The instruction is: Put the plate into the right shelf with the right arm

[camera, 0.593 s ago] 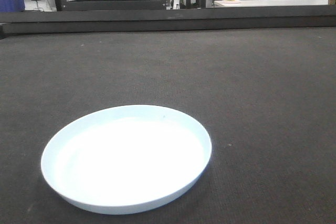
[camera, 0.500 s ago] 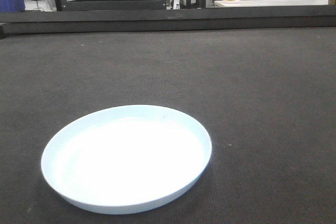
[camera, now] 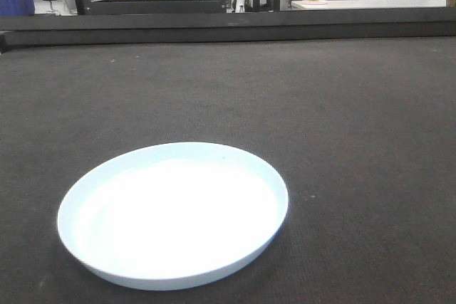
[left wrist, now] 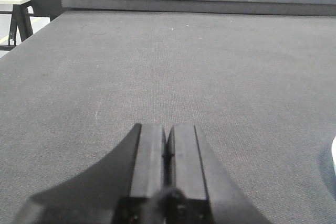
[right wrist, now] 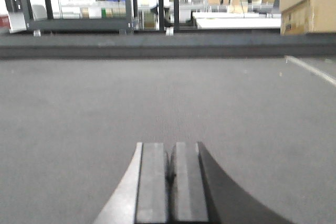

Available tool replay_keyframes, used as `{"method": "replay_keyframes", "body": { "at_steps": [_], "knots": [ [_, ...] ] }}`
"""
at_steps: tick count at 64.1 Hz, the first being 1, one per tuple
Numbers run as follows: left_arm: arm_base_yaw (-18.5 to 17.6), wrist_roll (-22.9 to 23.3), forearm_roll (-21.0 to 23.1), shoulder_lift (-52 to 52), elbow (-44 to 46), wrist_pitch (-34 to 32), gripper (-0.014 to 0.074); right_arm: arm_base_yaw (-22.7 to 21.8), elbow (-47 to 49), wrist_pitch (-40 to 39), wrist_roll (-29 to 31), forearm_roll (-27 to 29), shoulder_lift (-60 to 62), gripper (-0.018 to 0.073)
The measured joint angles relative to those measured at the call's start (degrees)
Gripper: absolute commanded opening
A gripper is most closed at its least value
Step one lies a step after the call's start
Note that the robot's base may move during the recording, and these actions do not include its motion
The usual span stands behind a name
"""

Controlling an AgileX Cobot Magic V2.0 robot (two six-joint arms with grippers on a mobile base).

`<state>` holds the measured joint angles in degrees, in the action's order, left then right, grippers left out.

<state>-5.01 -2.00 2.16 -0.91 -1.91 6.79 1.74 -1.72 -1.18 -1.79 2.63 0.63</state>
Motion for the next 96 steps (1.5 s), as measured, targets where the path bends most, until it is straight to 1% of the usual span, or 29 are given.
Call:
{"method": "replay_keyframes", "body": {
  "at_steps": [7,13,17,24,29,35,40,49,55,60,66,71,75,80,85,90,95,96],
  "knots": [
    [0.00,0.00,0.00,0.00,0.00,0.00,-0.0047,0.00,0.00,-2.22,0.00,0.00,0.00,0.0056],
    [0.00,0.00,0.00,0.00,0.00,0.00,-0.0047,0.00,3.23,1.18,0.00,0.00,0.00,0.0056],
    [0.00,0.00,0.00,0.00,0.00,0.00,-0.0047,0.25,7.51,6.44,0.00,0.00,0.00,0.0056],
    [0.00,0.00,0.00,0.00,0.00,0.00,-0.0047,1.12,17.81,18.27,0.00,0.00,-1.51,0.0056],
    [0.00,0.00,0.00,0.00,0.00,0.00,-0.0047,1.86,25.12,25.53,0.00,0.44,-4.95,0.0056],
    [0.00,0.00,0.00,0.00,0.00,0.00,-0.0047,2.50,33.23,32.74,1.79,2.13,-10.93,0.0057],
    [0.00,0.00,0.00,0.00,0.00,0.00,-0.0047,3.00,39.04,38.72,5.45,5.32,-16.47,0.0057],
    [0.00,0.00,0.00,0.00,0.00,0.00,-0.0047,3.35,48.00,48.56,16.61,13.84,-28.31,0.0057],
    [0.00,0.00,0.00,0.00,0.00,0.00,-0.0047,3.35,51.66,53.22,22.92,18.94,-36.31,0.0057],
    [0.00,0.00,0.00,0.00,0.00,0.00,-0.0047,3.35,53.96,55.86,26.22,21.84,-42.03,0.0057],
    [0.00,0.00,0.00,0.00,0.00,0.00,-0.0047,3.92,55.70,56.82,28.74,24.44,-48.46,0.0057],
    [0.00,0.00,0.00,0.00,0.00,0.00,-0.0047,5.75,56.47,56.78,30.19,25.43,-53.57,0.0057],
    [0.00,0.00,0.00,0.00,0.00,0.00,-0.0047,9.03,56.72,55.71,30.81,25.70,-57.49,0.0057],
    [0.00,0.00,0.00,0.00,0.00,0.00,-0.0047,14.29,56.80,53.27,31.05,25.71,-61.73,0.0057],
    [0.00,0.00,0.00,0.00,0.00,0.00,-0.0047,19.79,56.85,48.86,31.41,25.79,-65.83,0.0066],
    [0.00,0.00,0.00,0.00,0.00,0.00,-0.0047,24.49,56.85,44.56,31.69,25.44,-69.52,0.0145],
    [0.00,0.00,0.00,0.00,0.00,0.00,-0.0047,27.40,56.94,40.70,31.77,25.04,-73.27,0.0288],
    [0.00,0.00,0.00,0.00,0.00,0.00,-0.0047,27.93,56.94,39.76,31.77,24.92,-74.28,0.0336]
  ]
}}
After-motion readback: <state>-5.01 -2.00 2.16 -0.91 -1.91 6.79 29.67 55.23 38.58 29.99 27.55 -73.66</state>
